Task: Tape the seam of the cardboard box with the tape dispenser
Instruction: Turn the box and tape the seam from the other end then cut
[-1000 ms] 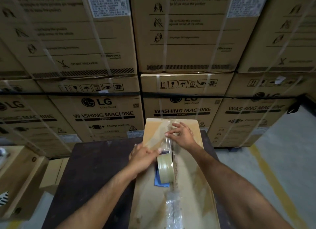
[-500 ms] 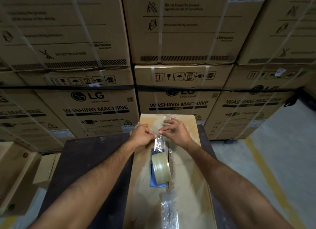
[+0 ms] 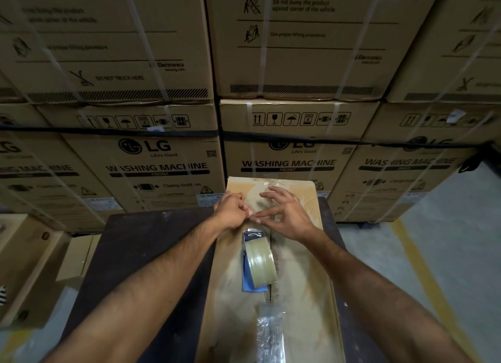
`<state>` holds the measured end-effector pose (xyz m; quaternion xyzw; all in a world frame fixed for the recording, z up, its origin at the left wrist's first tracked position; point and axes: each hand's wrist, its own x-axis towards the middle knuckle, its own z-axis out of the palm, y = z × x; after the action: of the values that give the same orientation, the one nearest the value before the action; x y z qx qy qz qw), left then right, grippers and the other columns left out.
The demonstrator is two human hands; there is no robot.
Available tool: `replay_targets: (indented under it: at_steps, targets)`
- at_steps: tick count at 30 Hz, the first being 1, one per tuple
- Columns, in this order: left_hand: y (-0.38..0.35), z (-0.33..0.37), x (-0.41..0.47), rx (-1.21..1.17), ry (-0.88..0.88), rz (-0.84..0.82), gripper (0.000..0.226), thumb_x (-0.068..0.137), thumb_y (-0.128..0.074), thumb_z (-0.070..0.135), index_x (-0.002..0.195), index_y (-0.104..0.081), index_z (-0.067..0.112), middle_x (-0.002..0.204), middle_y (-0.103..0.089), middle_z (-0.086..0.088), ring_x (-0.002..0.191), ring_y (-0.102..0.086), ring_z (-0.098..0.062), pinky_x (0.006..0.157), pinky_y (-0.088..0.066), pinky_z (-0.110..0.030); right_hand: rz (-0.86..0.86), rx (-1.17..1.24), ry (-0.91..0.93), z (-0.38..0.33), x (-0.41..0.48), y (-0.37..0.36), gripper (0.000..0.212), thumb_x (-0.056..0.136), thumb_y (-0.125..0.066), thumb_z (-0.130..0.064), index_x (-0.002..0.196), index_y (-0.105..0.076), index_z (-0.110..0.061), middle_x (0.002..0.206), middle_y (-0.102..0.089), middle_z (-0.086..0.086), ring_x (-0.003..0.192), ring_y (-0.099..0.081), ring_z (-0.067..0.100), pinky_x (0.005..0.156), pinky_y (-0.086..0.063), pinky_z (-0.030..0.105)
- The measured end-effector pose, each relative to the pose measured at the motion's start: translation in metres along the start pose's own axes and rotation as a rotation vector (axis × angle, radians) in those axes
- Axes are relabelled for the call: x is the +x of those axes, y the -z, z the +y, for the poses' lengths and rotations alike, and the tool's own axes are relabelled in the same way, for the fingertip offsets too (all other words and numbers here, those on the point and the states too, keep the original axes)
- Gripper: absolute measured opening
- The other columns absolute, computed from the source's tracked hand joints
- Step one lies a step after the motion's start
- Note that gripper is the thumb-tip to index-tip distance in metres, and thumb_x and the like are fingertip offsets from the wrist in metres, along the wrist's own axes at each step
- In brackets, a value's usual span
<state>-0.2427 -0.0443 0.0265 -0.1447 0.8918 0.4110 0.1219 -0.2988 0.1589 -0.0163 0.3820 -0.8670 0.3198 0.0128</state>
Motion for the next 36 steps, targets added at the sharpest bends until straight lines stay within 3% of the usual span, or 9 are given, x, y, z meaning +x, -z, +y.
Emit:
replay_targets:
  at_steps: [6, 10, 13, 16, 23, 28, 30, 34, 36]
  targets:
    - [-0.004, 0.0, -0.004, 0.006, -0.01, -0.025, 0.027, 0.098, -0.075, 0.023, 0.073, -0.071, 0.033, 0.173, -0.036, 0.003, 0.167, -0.007, -0.023, 0.135, 0.001, -0.048, -0.057, -0.043, 0.023, -0.003, 0.005, 0.01, 0.027, 0.079, -0.077, -0.055, 0.103, -0.085, -0.044, 0.152, -0.061, -0.005, 0.153, -0.039, 0.023, 0.116, -0.039, 0.056]
    - [-0.006, -0.005, -0.002, -0.049, 0.003, 0.042, 0.021, 0.099, -0.072, 0.026, 0.079, -0.073, 0.031, 0.171, -0.04, 0.003, 0.166, -0.011, -0.021, 0.135, -0.003, -0.048, -0.106, -0.057, 0.053, -0.004, 0.004, 0.013, 0.04, 0.077, -0.068, -0.06, 0.111, -0.083, -0.045, 0.154, -0.06, -0.003, 0.154, -0.037, 0.023, 0.113, -0.033, 0.046]
    - [-0.007, -0.007, -0.002, -0.102, -0.016, 0.048, 0.022, 0.097, -0.075, 0.028, 0.075, -0.073, 0.033, 0.169, -0.043, 0.003, 0.165, -0.014, -0.021, 0.134, -0.002, -0.053, -0.02, 0.065, -0.055, -0.001, 0.005, 0.005, 0.028, 0.083, -0.07, -0.056, 0.097, -0.087, -0.038, 0.146, -0.065, -0.005, 0.151, -0.04, 0.019, 0.117, -0.037, 0.051]
    - [-0.01, -0.011, -0.001, -0.111, -0.041, 0.04, 0.017, 0.095, -0.077, 0.033, 0.079, -0.075, 0.035, 0.169, -0.043, 0.002, 0.165, -0.016, -0.023, 0.134, -0.003, -0.057, 0.037, 0.2, -0.195, 0.002, 0.013, -0.003, 0.021, 0.081, -0.085, -0.051, 0.087, -0.087, -0.031, 0.132, -0.072, -0.004, 0.144, -0.045, 0.019, 0.119, -0.039, 0.051]
    - [-0.011, -0.023, -0.003, -0.16, -0.073, 0.078, 0.014, 0.09, -0.082, 0.033, 0.08, -0.075, 0.04, 0.165, -0.047, 0.002, 0.161, -0.026, -0.022, 0.132, -0.01, -0.063, -0.24, 0.291, -0.271, 0.0, 0.027, 0.012, 0.021, 0.078, -0.092, -0.045, 0.094, -0.087, -0.032, 0.144, -0.065, -0.002, 0.151, -0.036, 0.02, 0.118, -0.03, 0.038]
    - [-0.004, -0.022, -0.009, -0.121, -0.096, 0.092, 0.017, 0.09, -0.083, 0.031, 0.083, -0.075, 0.044, 0.166, -0.046, 0.004, 0.163, -0.021, -0.023, 0.132, -0.007, -0.062, -0.237, 0.138, -0.213, -0.005, 0.031, 0.017, 0.017, 0.078, -0.09, -0.05, 0.088, -0.086, -0.036, 0.15, -0.06, -0.011, 0.156, -0.028, 0.016, 0.126, -0.019, 0.052]
    - [0.002, -0.017, -0.011, -0.074, -0.123, 0.053, 0.014, 0.091, -0.082, 0.031, 0.089, -0.077, 0.044, 0.169, -0.043, 0.006, 0.165, -0.013, -0.021, 0.133, -0.002, -0.061, -0.23, 0.103, -0.185, -0.007, 0.03, 0.017, 0.016, 0.079, -0.089, -0.049, 0.088, -0.086, -0.037, 0.154, -0.056, -0.014, 0.158, -0.023, 0.014, 0.125, -0.013, 0.053]
    - [0.012, -0.008, -0.013, -0.036, -0.188, -0.025, 0.02, 0.088, -0.081, 0.031, 0.084, -0.076, 0.05, 0.171, -0.04, 0.004, 0.166, -0.011, -0.021, 0.132, -0.002, -0.061, -0.186, 0.057, -0.135, -0.009, 0.026, 0.015, 0.011, 0.08, -0.088, -0.045, 0.087, -0.086, -0.036, 0.158, -0.053, -0.014, 0.16, -0.018, 0.014, 0.127, -0.009, 0.054]
    - [0.011, -0.005, -0.015, 0.037, -0.204, 0.007, 0.011, 0.088, -0.081, 0.035, 0.087, -0.079, 0.046, 0.17, -0.042, 0.002, 0.166, -0.012, -0.023, 0.132, -0.002, -0.061, -0.172, 0.032, -0.124, -0.01, 0.024, 0.015, 0.012, 0.081, -0.087, -0.046, 0.086, -0.086, -0.036, 0.158, -0.053, -0.013, 0.161, -0.018, 0.015, 0.128, -0.01, 0.055]
